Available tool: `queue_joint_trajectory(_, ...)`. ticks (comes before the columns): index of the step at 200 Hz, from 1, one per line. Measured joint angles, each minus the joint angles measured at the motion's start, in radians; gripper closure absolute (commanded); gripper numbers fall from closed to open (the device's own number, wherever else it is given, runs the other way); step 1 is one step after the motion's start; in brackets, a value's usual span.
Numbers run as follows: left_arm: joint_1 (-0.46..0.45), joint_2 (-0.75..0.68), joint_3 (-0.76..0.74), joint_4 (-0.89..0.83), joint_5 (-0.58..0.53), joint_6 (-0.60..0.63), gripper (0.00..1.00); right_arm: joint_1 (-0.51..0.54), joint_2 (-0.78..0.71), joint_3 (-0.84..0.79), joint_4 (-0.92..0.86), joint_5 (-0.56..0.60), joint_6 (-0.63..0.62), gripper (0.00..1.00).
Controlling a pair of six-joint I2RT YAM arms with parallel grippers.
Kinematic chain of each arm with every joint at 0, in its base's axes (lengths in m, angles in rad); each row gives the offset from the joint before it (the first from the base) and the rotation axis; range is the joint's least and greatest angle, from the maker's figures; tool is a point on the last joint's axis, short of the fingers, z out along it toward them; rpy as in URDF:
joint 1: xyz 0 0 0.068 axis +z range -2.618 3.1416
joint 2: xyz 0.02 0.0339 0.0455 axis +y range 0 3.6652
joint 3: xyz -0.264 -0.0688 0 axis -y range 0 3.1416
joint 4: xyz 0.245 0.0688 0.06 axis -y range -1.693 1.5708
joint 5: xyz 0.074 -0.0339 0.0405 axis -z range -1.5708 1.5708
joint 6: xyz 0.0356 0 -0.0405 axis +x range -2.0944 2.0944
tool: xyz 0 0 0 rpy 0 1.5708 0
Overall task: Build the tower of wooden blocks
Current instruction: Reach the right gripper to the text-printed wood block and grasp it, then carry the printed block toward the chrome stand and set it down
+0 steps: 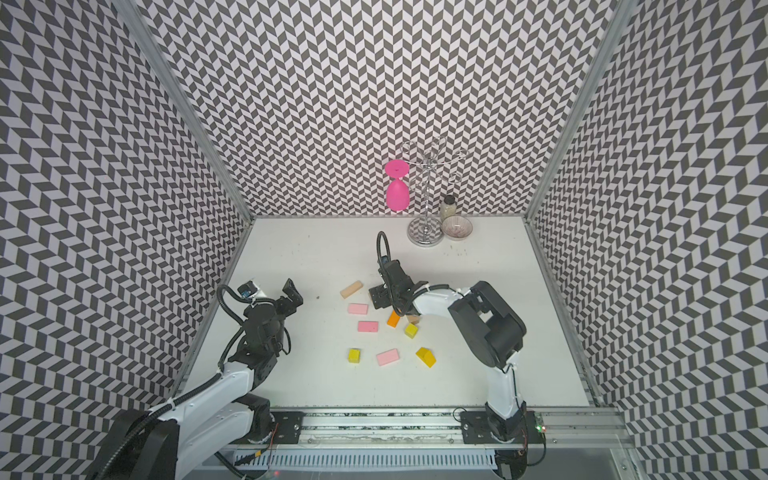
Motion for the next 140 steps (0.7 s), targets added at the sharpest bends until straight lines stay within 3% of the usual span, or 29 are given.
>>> queue_joint_trajectory(82, -0.013, 0.000, 0.000, 0.000, -0.013, 0.002, 0.00, 0.032, 0.064, 0.072, -0.045, 0.003, 0.001, 0.08)
queue_joint_trajectory(140, -0.021, 0.003, 0.000, 0.000, -0.022, 0.003, 0.00, 0.032, 0.095, 0.122, -0.067, 0.044, 0.027, 0.23)
